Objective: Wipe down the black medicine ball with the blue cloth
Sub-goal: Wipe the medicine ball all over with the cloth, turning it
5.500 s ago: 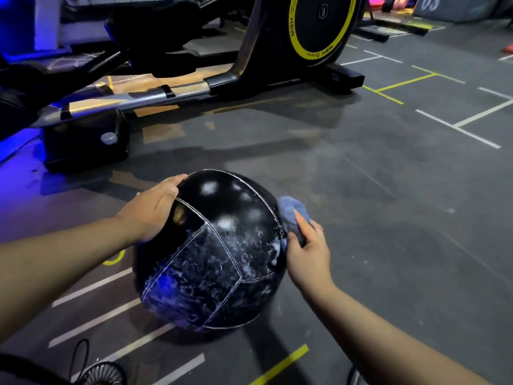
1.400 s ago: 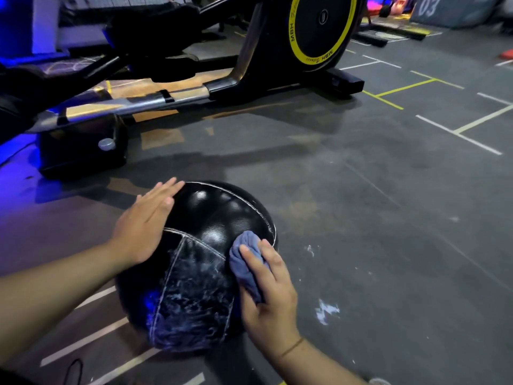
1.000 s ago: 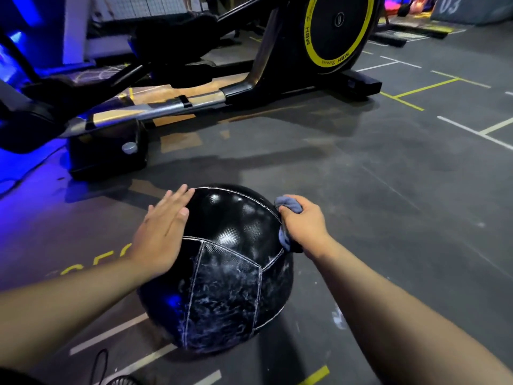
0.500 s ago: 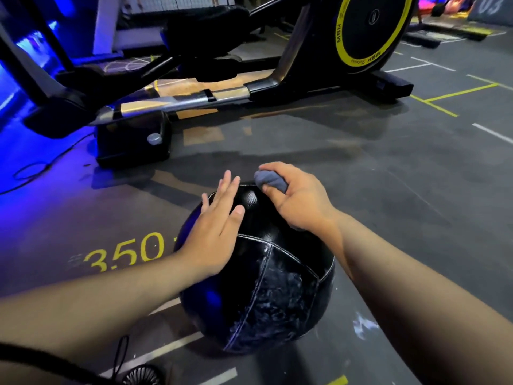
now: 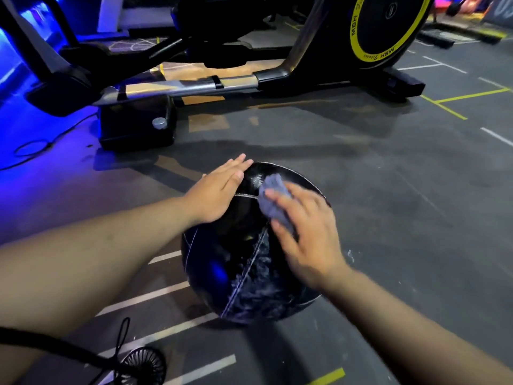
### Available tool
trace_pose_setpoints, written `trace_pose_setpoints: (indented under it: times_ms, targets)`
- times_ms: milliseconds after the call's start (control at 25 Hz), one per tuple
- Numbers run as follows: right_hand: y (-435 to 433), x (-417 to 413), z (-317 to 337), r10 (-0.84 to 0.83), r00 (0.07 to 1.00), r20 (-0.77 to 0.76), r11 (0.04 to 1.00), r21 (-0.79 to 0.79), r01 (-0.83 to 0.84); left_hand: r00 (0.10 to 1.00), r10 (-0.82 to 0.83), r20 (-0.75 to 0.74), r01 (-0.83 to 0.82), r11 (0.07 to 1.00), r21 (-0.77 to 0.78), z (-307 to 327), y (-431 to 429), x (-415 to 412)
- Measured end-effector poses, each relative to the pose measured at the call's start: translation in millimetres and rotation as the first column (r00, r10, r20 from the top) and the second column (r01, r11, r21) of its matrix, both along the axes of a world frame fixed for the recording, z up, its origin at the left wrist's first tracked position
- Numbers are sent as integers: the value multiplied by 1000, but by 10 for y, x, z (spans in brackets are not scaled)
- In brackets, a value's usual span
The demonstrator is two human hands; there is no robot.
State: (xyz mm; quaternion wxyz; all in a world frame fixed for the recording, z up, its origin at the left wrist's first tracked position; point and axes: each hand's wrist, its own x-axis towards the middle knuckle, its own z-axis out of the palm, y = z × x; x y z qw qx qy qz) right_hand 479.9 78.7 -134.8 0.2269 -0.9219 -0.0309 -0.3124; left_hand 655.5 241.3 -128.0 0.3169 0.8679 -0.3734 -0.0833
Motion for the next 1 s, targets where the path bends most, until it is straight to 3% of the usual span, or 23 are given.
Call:
trace_pose_setpoints:
  times_ms: [160,280,320,400,480,520,600,720,840,920,1000]
  targets:
    - [438,-733,-716,106,991,86,936,-346,-70,1000,12,-14,-12,1000,24,-31,-30,71]
    - [240,-576,-557,193,979,60,886,-439,-147,998,52,-29,-52,998,25,-9,-49,-3]
    - [173,-416,-404,186,980,64,897,-418,-143,997,69,-37,-68,997,25,6,-66,-26]
    - [9,-1,-84,29,999,45,981,-192,-20,996,85,-27,-84,995,55,28,-135,-103]
    - [-159,416,217,-173,983,-69,984,31,175,996,89,-5,-88,993,83,57,-208,-189]
    - [-195,500,298,-191,975,-110,977,70,199,996,84,-7,-83,993,84,54,-220,-195]
    - [-148,386,265,-101,993,-57,995,-6,101,998,61,-18,-60,996,61,16,-193,-105]
    - [216,-239,-182,82,997,-14,964,-252,-83,995,85,-45,-84,996,30,-23,-101,20]
    - [583,-819,-674,280,955,-99,780,-557,-286,996,82,-18,-80,994,77,-27,-116,-21]
    - [497,-842,-675,343,930,-128,698,-628,-344,996,92,-11,-91,993,80,-6,-135,-52]
    - [361,-625,-449,334,939,-82,715,-626,-310,993,111,-34,-108,992,70,7,-140,-47]
